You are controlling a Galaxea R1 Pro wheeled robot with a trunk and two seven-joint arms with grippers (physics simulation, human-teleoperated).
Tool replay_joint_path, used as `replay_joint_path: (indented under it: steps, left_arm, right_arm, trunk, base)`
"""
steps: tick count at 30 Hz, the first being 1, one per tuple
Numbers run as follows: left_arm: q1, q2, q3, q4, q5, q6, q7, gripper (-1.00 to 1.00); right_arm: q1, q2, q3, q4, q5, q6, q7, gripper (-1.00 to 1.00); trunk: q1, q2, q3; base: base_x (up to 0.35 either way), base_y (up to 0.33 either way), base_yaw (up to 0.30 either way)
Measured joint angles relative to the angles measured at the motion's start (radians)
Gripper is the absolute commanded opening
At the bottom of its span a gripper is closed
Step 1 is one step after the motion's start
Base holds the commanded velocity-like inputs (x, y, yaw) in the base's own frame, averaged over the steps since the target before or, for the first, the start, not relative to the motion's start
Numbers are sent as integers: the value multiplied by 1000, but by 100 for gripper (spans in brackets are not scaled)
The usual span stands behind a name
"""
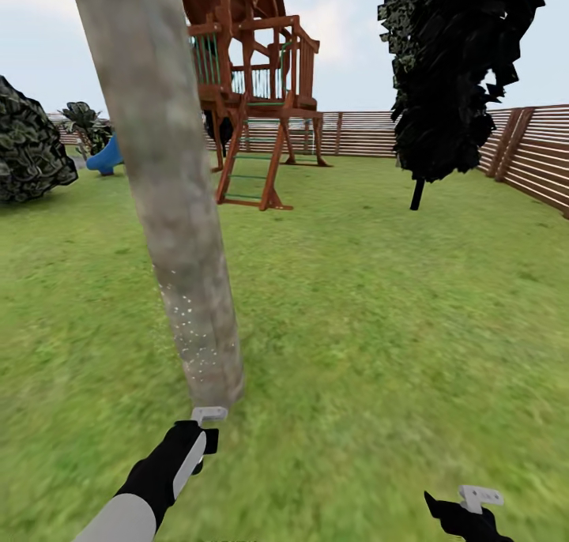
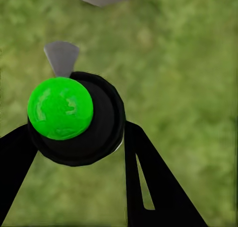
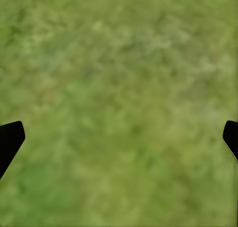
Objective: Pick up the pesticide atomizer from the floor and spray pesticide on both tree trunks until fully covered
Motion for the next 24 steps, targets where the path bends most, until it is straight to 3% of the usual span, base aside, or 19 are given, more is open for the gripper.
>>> replay_joint_path:
  steps: [4, 11, 24]
  left_arm:
    - [0, 1, 0, 0, -1, 0, 0, -100]
    - [0, 2, 3, 0, -2, 0, 0, -100]
    - [0, 1, 2, 6, 5, 0, 0, -100]
  right_arm:
    - [0, 0, 0, 0, 0, 0, 0, 100]
    - [0, 0, 0, 0, 0, 0, 0, 100]
    - [0, 0, 0, 0, 0, 0, 0, 100]
  trunk:
    - [0, 0, 0]
    - [0, 0, 0]
    - [0, 0, 0]
  base:
    - [0, -276, 242]
    - [2, -276, 46]
    - [97, -271, 271]
